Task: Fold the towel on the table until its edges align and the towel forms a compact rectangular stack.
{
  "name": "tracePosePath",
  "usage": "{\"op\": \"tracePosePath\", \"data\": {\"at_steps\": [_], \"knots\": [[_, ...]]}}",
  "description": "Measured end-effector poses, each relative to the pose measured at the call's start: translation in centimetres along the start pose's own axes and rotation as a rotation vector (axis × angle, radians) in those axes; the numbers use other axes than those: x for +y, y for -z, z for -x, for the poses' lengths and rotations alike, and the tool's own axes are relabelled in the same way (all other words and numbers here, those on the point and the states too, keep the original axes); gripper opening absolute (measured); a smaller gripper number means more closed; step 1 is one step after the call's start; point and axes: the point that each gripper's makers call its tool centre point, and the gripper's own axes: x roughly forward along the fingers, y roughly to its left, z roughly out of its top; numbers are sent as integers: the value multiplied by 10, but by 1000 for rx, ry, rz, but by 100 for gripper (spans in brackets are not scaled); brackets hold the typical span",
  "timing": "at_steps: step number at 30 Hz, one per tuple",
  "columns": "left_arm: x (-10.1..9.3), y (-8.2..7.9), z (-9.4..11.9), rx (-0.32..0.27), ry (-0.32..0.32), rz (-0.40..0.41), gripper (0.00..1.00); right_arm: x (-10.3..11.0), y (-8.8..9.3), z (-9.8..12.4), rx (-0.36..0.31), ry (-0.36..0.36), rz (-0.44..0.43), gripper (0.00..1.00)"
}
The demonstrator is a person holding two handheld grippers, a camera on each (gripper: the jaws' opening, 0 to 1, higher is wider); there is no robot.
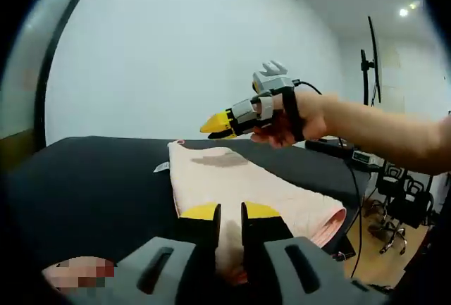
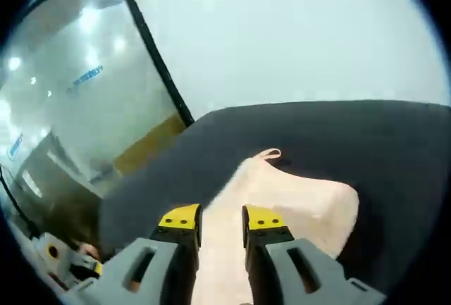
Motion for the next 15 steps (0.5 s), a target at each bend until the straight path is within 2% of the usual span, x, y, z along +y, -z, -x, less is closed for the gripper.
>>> {"op": "tracePosePath", "data": {"at_steps": [1, 2, 3, 5, 7, 9, 11, 13, 15], "knots": [[0, -2, 0, -3, 6, 4, 10, -13, -1, -2, -34, 50, 69, 21], [0, -7, 0, -17, 21, 43, 10, -28, -6, -8, -52, 70, 83, 22], [2, -12, 0, -22, 17, 79, 10, -36, -5, -11, -51, 87, 88, 22], [6, -10, -5, -6, 16, 48, 10, -53, 6, -16, -13, 121, 133, 22], [15, 12, -8, 97, -2, 54, 10, -65, 17, -24, 21, 112, 121, 22], [13, 21, -11, 114, 18, 71, 10, -73, 26, -30, 40, 121, 116, 21], [9, 29, -10, 131, 35, 67, 10, -73, 32, -33, 26, 109, 87, 21], [8, 23, -7, 126, 45, 59, 10, -76, 27, -32, -10, 99, 43, 21], [-3, 9, -1, 128, 135, 121, 12, -75, 16, -23, -50, 83, 2, 25]]}}
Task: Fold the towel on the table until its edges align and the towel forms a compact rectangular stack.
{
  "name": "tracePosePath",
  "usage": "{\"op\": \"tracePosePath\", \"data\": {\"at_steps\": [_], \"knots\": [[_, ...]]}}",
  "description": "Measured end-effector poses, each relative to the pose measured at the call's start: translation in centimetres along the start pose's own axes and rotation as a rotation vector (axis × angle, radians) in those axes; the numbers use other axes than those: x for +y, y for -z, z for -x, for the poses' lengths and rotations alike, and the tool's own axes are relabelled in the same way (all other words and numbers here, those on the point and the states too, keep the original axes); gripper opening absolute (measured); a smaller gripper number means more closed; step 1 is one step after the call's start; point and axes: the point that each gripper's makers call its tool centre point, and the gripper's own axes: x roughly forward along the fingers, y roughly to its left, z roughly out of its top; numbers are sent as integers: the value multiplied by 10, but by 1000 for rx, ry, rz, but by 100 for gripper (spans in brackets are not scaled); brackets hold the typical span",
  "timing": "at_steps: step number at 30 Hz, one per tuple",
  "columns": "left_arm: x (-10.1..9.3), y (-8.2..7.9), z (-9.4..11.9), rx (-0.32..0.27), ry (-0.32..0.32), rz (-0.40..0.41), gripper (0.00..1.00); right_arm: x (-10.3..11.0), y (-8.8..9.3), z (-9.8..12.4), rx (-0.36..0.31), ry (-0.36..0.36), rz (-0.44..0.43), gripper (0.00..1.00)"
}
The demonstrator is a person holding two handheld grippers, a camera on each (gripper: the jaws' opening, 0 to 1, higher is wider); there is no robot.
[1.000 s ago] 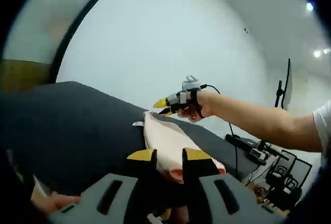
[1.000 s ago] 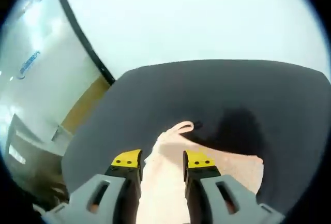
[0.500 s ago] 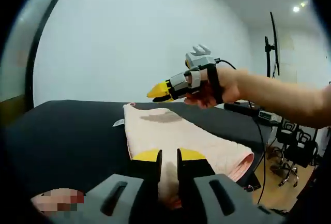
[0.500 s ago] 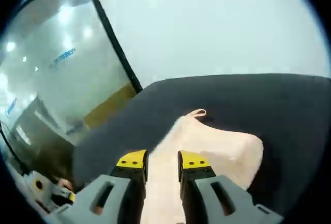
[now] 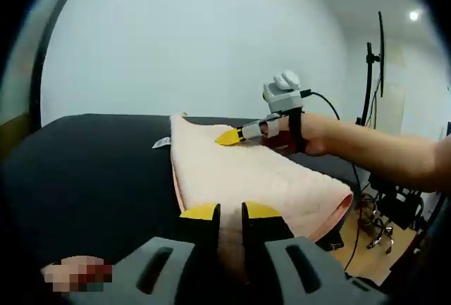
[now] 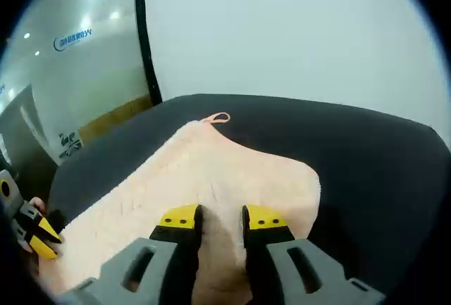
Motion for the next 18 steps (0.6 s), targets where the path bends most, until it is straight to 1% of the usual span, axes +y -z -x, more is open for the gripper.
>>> {"op": "tracePosePath", "data": {"at_steps": [1, 2, 3, 4, 5, 6, 7, 8, 9, 10, 11, 12, 13, 14, 15, 16, 17, 18], "knots": [[-5, -8, 6, -1, 49, -36, 12, 11, 3, 15, -3, -21, -8, 28], [-5, -12, 10, 10, 64, -63, 12, 19, 3, 24, -14, -47, -10, 29], [-3, -15, 16, 23, 72, -83, 13, 27, 1, 38, -35, -86, -1, 29], [-1, -21, 25, 34, 102, -135, 14, 31, -1, 48, -54, -122, 25, 29], [2, -27, 28, 25, 131, -207, 15, 39, 0, 60, -68, -171, 82, 28], [15, -34, 35, 9, 119, -358, 16, 52, 9, 82, -66, -243, 186, 27], [26, -35, 39, 11, 91, -449, 16, 56, 17, 94, -63, -260, 270, 27], [44, -33, 44, 30, 56, -570, 16, 57, 23, 112, -101, -275, 409, 27], [50, -32, 45, 41, 52, -600, 15, 59, 25, 118, -115, -301, 463, 27], [62, -25, 48, 70, 58, -604, 14, 69, 45, 143, -101, -377, 548, 27], [63, -23, 49, 65, 96, -611, 14, 79, 56, 152, -97, -389, 570, 27], [61, -22, 52, 42, 173, -679, 14, 83, 72, 168, -84, -403, 663, 27], [60, -20, 54, 21, 235, -793, 15, 83, 80, 177, -76, -416, 731, 27], [60, -16, 54, 3, 275, -927, 15, 86, 86, 186, -82, -421, 796, 28], [59, -12, 53, -11, 300, -1057, 15, 89, 90, 196, -98, -436, 841, 28], [57, -8, 50, -18, 318, -1159, 16, 92, 92, 205, -113, -450, 835, 28], [54, -5, 45, -17, 338, -1208, 18, 95, 90, 209, -140, -452, 865, 28], [49, -2, 40, -7, 369, -1180, 18, 97, 86, 210, -167, -442, 920, 28]]}}
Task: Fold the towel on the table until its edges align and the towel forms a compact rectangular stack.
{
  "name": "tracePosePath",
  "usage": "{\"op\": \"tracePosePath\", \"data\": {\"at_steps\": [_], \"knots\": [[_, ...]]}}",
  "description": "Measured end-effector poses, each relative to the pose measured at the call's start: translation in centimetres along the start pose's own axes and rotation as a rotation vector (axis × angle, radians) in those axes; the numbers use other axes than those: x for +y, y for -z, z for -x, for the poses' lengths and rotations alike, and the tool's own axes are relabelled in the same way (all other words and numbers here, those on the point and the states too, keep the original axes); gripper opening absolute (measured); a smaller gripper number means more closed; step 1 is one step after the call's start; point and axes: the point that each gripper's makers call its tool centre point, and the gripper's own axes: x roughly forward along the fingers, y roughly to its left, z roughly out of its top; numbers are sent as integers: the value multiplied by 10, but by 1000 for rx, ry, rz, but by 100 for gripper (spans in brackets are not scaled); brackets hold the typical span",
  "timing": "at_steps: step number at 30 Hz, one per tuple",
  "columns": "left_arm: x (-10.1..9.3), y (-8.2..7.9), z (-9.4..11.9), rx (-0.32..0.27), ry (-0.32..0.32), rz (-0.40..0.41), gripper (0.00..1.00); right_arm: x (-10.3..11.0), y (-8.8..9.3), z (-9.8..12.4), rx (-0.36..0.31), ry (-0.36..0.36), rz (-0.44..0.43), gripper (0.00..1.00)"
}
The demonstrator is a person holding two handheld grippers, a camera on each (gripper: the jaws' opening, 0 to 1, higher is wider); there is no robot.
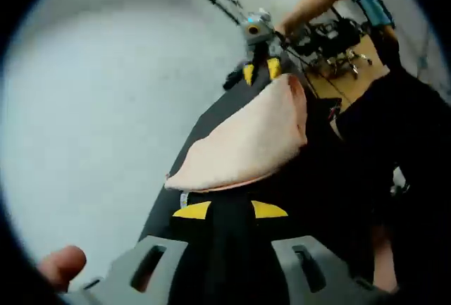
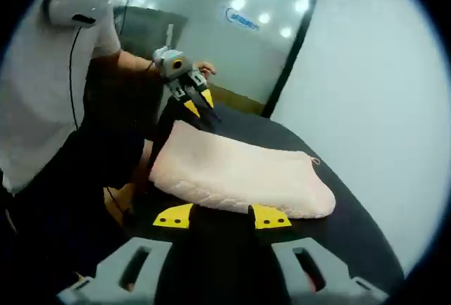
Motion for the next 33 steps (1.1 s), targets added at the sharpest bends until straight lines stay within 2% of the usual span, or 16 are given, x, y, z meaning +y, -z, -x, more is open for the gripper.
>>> {"op": "tracePosePath", "data": {"at_steps": [1, 2, 3, 4, 5, 7, 8, 9, 12, 15, 18, 21, 23, 25, 31, 33], "knots": [[-2, -4, -7, -21, 36, 79, 18, 3, -3, -1, -1, -10, 55, 28], [-7, -5, -11, -30, 69, 33, 20, 6, -3, -3, 10, -18, 92, 28], [-17, -6, -16, -53, 114, -145, 25, 14, -5, -8, 6, -52, 132, 29], [-25, -10, -20, -80, 162, -233, 29, 22, -4, -12, 6, -81, 151, 33], [-30, -9, -23, -97, 216, -228, 32, 33, 0, -17, 27, -134, 147, 36], [-31, -15, -26, -159, 254, -274, 30, 44, 2, -22, 14, -191, 154, 38], [-29, -15, -28, -161, 263, -279, 31, 41, 3, -23, 18, -181, 170, 39], [-25, -12, -30, -143, 257, -286, 31, 38, 3, -25, 9, -176, 222, 40], [-24, -13, -37, -149, 285, -372, 30, 32, 3, -30, -2, -161, 241, 43], [-28, -18, -43, -167, 289, -277, 28, 39, 4, -40, -11, -170, 306, 46], [-33, -8, -45, -189, 256, -543, 15, 40, -1, -48, -45, -143, 309, 45], [-32, -10, -50, -201, 205, -604, 11, 39, -3, -55, -60, -131, 337, 41], [-36, -13, -51, -217, 184, -733, 11, 35, -1, -57, -70, -122, 340, 40], [-39, -14, -52, -229, 186, -817, 11, 31, 3, -58, -80, -118, 338, 40], [-39, -17, -58, -227, 183, -811, 8, 30, 1, -69, -99, -116, 360, 37], [-38, -13, -59, -193, 201, -685, 6, 30, 2, -70, -99, -122, 360, 33]]}}
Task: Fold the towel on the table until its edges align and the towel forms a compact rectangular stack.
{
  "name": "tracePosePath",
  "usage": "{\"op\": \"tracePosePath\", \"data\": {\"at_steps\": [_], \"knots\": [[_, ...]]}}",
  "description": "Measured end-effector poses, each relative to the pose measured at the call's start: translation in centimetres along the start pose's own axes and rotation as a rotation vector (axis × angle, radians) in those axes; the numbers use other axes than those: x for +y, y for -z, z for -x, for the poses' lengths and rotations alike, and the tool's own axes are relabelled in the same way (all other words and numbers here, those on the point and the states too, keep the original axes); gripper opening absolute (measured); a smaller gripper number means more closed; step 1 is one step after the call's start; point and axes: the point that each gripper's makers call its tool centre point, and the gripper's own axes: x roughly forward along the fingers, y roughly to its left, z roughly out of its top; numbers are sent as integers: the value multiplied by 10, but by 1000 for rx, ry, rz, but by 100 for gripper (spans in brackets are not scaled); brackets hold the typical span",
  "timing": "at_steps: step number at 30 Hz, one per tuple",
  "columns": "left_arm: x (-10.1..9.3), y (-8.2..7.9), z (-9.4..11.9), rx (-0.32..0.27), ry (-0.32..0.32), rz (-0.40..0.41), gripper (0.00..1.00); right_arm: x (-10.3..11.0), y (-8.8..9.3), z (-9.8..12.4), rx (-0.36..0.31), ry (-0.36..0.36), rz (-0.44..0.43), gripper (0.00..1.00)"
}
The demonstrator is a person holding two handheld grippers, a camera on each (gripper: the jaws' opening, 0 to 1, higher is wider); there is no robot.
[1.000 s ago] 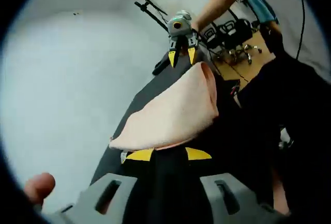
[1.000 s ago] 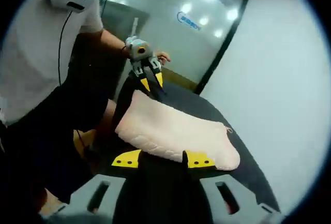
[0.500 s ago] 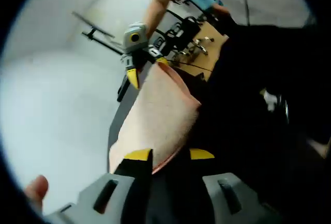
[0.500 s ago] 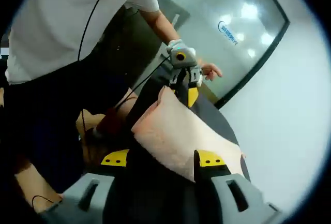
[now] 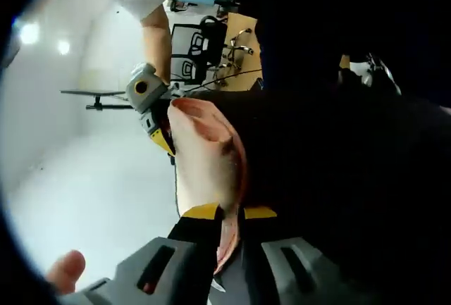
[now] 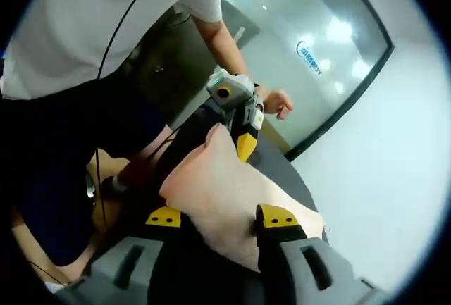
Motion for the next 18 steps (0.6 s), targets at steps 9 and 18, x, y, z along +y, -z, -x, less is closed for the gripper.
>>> {"op": "tracePosePath", "data": {"at_steps": [9, 18], "knots": [[9, -9, 11, -36, 16, 472, 3, -3, -9, 10, -36, 8, -164, 7], [27, -53, 31, -98, 34, 719, 2, 1, -52, 29, -141, -56, -473, 6]]}}
